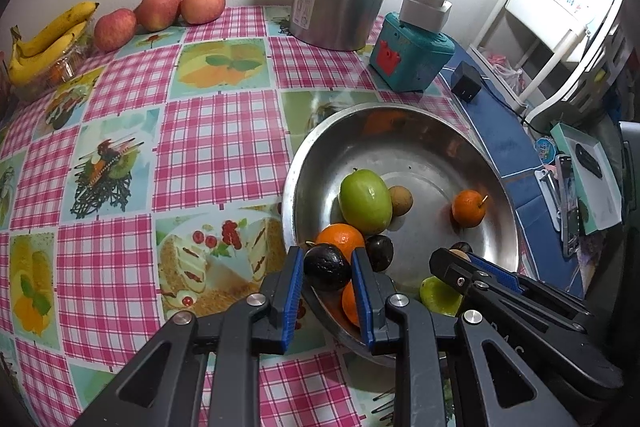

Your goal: Organize fruits

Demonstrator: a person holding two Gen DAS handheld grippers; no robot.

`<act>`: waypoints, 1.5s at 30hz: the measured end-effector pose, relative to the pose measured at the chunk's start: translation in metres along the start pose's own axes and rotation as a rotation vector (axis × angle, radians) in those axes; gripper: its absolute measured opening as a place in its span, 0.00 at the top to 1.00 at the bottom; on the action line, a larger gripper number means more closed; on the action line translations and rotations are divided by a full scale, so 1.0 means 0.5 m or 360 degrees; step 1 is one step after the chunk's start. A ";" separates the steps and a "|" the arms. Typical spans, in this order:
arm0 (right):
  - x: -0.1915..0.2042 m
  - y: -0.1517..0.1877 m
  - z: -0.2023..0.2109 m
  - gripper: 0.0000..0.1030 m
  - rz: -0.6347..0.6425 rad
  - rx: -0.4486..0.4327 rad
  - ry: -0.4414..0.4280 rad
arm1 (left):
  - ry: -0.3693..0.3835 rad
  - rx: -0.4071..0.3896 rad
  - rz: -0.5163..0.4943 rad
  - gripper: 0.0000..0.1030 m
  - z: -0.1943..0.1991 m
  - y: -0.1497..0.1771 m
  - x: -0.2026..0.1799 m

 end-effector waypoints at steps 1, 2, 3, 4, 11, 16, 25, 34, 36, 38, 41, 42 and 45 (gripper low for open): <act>0.000 0.000 0.000 0.75 -0.0001 0.0000 0.0001 | 0.0005 0.0002 0.0006 0.73 0.000 0.000 0.000; 0.000 0.000 0.000 0.75 -0.0001 0.0000 0.0001 | 0.0010 0.0005 0.0011 0.73 -0.001 0.001 0.001; 0.000 0.001 0.000 0.75 -0.0002 0.0002 0.0000 | 0.0012 0.0008 0.0013 0.73 -0.002 0.001 0.001; 0.001 0.001 0.000 0.75 -0.0003 0.0002 -0.0001 | 0.0012 0.0009 0.0014 0.73 -0.002 0.002 0.001; 0.002 0.003 0.001 0.75 0.0001 0.0002 -0.0007 | 0.0029 0.0015 0.0050 0.67 -0.001 0.002 0.006; -0.001 0.002 0.006 0.75 0.0001 -0.0006 -0.0006 | 0.0040 0.0003 0.0081 0.60 0.008 -0.001 0.013; -0.003 0.006 0.015 0.75 0.0021 -0.0015 0.0005 | -0.0126 -0.0010 0.0151 0.32 0.024 -0.004 0.064; 0.012 0.020 0.020 0.58 0.0087 -0.0030 0.0022 | -0.0538 -0.0046 0.0176 0.00 0.045 0.008 0.181; 0.016 0.022 0.020 0.47 0.0105 -0.0038 0.0032 | -0.0597 -0.0056 0.0190 0.00 0.051 0.013 0.205; 0.021 0.023 0.021 0.43 0.0123 -0.0049 0.0036 | -0.0635 -0.0061 0.0190 0.00 0.056 0.019 0.221; 0.029 0.027 0.023 0.35 0.0155 -0.0065 0.0027 | -0.0677 -0.0063 0.0185 0.00 0.058 0.026 0.240; 0.032 0.029 0.023 0.30 0.0166 -0.0069 0.0028 | -0.0685 -0.0062 0.0189 0.00 0.059 0.030 0.245; 0.042 0.034 0.020 0.24 0.0213 -0.0075 0.0026 | -0.0690 -0.0041 0.0199 0.00 0.061 0.043 0.252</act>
Point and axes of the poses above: each gripper's, at about its wrist camera, not at the fingertips, and z roughly against the way its jaws point, x to its left, y to its underside, the point moved 5 cm from there along -z, roughly the way its jaws point, and after that the axes turned 12 degrees about -x, right-handed, at the moved point
